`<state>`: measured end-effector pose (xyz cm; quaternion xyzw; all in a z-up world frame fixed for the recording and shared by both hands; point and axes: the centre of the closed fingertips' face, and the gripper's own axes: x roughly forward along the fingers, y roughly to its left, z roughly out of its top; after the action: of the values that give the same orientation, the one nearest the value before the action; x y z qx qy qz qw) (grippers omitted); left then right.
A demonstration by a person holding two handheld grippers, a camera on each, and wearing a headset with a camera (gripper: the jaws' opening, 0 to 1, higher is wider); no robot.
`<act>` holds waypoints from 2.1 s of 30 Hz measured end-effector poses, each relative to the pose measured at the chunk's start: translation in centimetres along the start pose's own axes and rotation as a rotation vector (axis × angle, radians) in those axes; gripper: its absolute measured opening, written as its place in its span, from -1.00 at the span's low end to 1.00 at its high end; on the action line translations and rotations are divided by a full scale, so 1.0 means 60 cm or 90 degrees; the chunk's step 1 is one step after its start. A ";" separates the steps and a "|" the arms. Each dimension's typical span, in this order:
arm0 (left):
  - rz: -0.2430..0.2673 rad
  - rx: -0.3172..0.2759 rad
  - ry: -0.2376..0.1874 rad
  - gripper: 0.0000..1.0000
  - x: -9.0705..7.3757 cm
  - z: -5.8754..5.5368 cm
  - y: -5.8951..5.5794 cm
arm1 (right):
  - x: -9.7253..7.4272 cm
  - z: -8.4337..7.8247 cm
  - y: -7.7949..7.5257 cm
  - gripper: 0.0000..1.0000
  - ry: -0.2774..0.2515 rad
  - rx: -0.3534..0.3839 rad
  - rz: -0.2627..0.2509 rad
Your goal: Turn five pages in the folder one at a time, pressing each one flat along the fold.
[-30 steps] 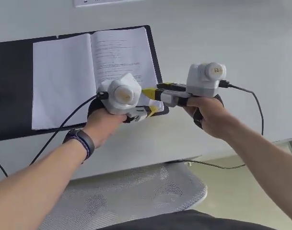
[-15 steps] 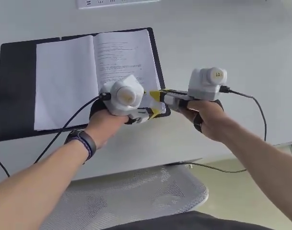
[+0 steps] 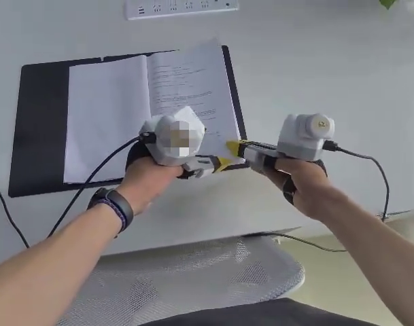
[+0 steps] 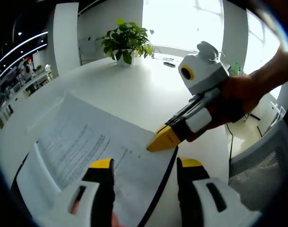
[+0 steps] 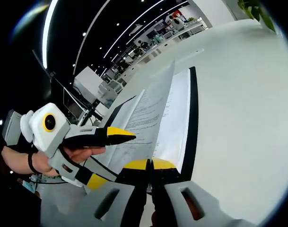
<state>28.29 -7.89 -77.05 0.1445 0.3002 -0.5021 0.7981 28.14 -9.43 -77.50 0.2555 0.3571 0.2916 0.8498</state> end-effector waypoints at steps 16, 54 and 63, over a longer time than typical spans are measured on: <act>0.077 -0.050 -0.038 0.17 -0.125 -0.015 0.058 | -0.014 0.053 0.070 -1.00 -0.072 -0.013 0.010; 0.221 -0.128 -0.103 0.22 -0.370 -0.126 0.155 | 0.110 0.061 0.341 -1.00 -0.082 -0.147 0.096; 0.244 -0.150 -0.107 0.22 -0.404 -0.155 0.173 | 0.167 0.034 0.375 -1.00 -0.043 -0.187 0.102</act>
<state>26.78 19.09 -69.90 0.0621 0.2564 -0.3135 0.9122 28.39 12.67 -66.39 0.1654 0.2605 0.3987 0.8636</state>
